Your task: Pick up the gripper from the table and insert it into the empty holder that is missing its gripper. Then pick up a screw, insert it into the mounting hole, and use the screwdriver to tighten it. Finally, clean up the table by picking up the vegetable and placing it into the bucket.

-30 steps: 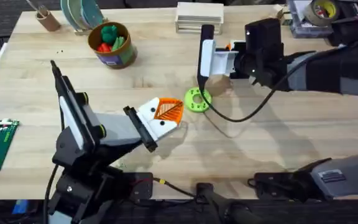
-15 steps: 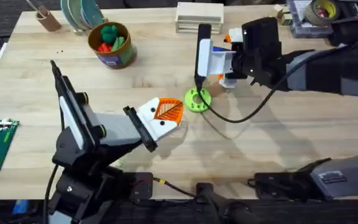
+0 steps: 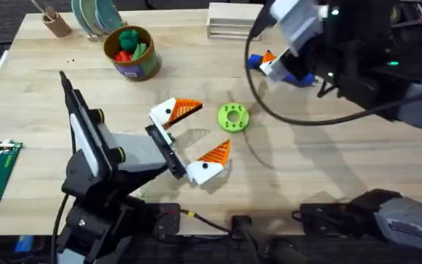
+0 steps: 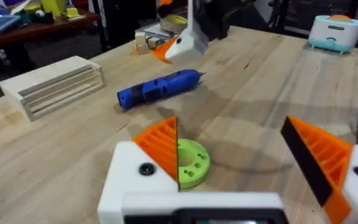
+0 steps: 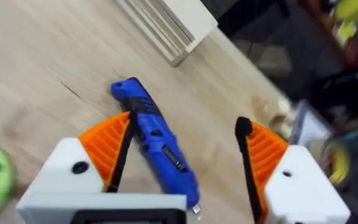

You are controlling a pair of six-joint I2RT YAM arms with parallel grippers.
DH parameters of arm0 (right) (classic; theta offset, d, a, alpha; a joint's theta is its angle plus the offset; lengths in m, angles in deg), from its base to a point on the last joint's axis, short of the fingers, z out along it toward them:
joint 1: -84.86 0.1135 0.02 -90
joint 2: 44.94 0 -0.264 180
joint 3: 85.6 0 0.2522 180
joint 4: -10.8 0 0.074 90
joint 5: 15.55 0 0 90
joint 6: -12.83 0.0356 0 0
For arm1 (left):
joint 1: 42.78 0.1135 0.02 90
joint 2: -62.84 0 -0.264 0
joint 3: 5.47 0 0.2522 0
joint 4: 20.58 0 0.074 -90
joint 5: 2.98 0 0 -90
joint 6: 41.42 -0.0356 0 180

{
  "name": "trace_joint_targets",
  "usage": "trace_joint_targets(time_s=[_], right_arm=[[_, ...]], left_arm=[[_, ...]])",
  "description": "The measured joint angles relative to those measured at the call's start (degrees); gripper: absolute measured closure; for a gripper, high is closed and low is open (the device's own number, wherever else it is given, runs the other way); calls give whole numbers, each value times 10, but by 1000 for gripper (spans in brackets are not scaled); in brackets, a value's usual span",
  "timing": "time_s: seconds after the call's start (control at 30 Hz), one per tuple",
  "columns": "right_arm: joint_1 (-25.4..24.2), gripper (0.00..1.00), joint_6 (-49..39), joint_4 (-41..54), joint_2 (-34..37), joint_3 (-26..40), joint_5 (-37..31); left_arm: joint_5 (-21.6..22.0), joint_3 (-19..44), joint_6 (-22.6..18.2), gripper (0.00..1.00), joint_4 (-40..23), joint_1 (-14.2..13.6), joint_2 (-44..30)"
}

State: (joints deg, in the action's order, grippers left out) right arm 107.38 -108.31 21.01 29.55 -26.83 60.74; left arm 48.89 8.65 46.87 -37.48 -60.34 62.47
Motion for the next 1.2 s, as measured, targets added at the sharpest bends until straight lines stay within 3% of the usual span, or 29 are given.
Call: trace_joint_targets(time_s=[0.13,0.17,0.2,0.23,0.27,0.3,0.4,0.43,0.57,0.63,0.93,1.07,1.13,1.2], right_arm=[[0,10,123,62,-52,0,-5],[0,10,148,77,-64,0,-5],[0,10,172,92,-74,0,-5],[0,10,223,131,-95,0,-5],[0,9,237,143,-99,0,-5],[0,10,248,155,-102,0,-5],[0,10,288,185,-104,0,-4],[0,10,302,194,-104,0,-4],[0,10,353,217,-104,0,18],[0,10,368,220,-104,0,43],[0,10,391,228,-104,0,108],[0,10,393,233,-104,0,115],[0,10,395,233,-104,0,117],[0,9,395,232,-104,0,117]], left_arm=[[0,0,0,10,0,0,0],[0,0,1,118,0,0,0],[0,0,1,293,0,0,0],[0,0,1,756,0,0,0],[0,0,1,908,0,0,0],[0,0,-1,972,0,0,0],[0,0,-1,994,0,0,0],[0,0,-4,919,0,0,0],[0,0,-2,282,0,0,0],[0,0,-1,39,0,0,0],[10,0,0,9,0,0,0],[33,3,24,10,-7,0,0],[48,23,36,11,-52,0,0],[69,58,45,10,-136,0,-1]])
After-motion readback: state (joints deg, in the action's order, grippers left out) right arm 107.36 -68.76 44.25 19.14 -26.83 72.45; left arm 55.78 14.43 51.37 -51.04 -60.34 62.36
